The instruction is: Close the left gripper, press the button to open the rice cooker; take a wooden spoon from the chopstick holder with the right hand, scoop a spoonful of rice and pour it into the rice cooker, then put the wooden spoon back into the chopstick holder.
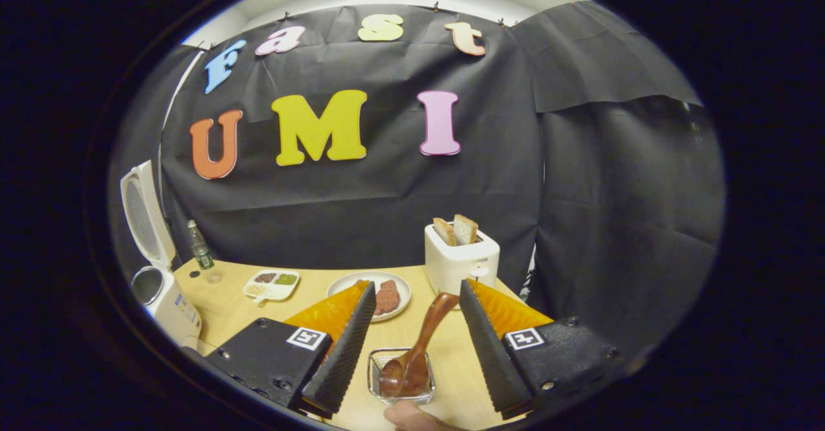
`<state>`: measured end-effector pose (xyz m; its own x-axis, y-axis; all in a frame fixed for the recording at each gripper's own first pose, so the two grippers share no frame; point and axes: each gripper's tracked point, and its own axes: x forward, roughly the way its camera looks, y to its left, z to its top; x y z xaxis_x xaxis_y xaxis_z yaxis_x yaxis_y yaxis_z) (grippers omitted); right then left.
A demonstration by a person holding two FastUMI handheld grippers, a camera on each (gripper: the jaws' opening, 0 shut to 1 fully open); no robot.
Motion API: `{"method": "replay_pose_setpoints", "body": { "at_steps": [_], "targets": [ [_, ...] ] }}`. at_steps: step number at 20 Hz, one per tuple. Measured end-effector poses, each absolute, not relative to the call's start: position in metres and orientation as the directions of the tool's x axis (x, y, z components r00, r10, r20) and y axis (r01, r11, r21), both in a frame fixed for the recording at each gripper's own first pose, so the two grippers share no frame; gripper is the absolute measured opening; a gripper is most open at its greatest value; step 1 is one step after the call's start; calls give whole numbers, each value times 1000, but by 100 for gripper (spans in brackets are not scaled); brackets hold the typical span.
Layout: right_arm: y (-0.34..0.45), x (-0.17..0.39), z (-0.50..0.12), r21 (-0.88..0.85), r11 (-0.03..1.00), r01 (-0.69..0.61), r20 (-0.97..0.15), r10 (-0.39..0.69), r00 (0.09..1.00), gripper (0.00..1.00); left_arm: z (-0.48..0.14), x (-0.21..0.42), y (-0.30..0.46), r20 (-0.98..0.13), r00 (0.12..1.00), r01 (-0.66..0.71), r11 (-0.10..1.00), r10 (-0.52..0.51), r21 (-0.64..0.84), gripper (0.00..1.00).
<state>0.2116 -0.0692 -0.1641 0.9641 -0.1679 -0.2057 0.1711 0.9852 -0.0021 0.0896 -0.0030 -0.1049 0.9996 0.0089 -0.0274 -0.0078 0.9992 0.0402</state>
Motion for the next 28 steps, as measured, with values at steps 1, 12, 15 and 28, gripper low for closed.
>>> {"method": "replay_pose_setpoints", "body": {
  "at_steps": [1, 12, 15, 28],
  "targets": [
    [-65, 205, -159, 10, 987, 160, -200, -154, 968, 87, -102, 95, 5, -23, 999, -24, 999, 25, 29, 95],
    [-35, 131, -94, -67, 997, 50, -70, -54, 996, 84, -33, 139, 49, -21, 999, -46, 999, 46, 9, 96],
    [-21, 119, -89, -80, 997, 9, -57, -14, 998, 88, -3, 150, 58, 3, 999, -36, 999, 36, 0, 96],
    [7, 113, -116, 26, 994, -105, -90, 107, 990, 88, 55, 282, 72, 116, 989, 95, 993, -87, -68, 94]
  ]
}}
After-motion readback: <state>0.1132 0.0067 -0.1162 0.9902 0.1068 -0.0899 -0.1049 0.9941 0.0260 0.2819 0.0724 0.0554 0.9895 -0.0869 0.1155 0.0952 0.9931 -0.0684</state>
